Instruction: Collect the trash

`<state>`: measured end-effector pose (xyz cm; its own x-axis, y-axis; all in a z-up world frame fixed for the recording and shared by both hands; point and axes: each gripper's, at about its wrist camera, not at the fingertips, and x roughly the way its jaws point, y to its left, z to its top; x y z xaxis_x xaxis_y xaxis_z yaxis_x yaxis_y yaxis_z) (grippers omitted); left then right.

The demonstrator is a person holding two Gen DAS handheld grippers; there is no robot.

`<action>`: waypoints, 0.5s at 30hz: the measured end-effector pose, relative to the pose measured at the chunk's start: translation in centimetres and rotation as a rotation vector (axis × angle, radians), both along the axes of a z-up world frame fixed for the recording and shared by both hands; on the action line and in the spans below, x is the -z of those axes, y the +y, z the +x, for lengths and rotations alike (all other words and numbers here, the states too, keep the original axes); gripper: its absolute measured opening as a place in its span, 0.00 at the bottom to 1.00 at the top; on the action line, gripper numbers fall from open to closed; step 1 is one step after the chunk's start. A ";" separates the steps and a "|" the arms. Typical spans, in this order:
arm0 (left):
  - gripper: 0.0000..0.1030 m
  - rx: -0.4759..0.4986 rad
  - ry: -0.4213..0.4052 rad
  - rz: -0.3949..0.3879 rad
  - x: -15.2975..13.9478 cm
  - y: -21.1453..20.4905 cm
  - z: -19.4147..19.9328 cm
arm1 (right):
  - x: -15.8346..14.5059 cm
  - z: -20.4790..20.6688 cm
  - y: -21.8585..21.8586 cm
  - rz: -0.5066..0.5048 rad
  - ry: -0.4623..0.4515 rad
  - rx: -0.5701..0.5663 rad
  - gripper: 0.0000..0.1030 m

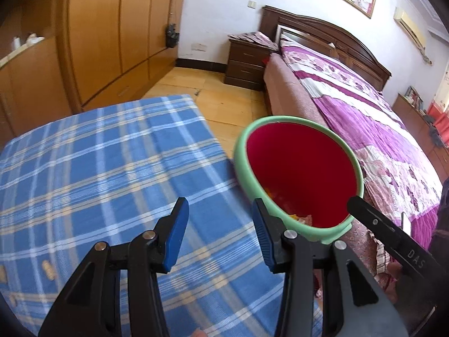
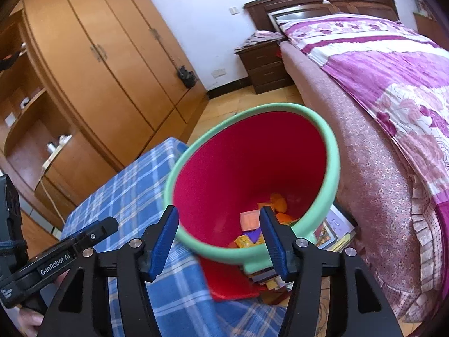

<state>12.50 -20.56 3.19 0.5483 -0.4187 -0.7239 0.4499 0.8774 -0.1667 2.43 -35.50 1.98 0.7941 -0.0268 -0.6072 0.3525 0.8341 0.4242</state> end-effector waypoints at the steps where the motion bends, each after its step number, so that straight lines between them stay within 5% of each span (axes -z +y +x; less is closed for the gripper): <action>1: 0.46 -0.009 -0.004 0.001 -0.2 0.4 -0.2 | -0.1 0.0 0.3 -0.003 -0.001 -0.007 0.60; 15: 0.46 -0.144 -0.054 0.017 -1.6 7.3 -3.0 | -2.5 -0.7 6.9 -0.086 -0.049 -0.114 0.67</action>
<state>9.55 -13.23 4.82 0.6402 -0.3208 -0.6981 0.3269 0.9360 -0.1304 1.77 -28.58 4.47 0.8233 0.0150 -0.5674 0.2343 0.9015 0.3639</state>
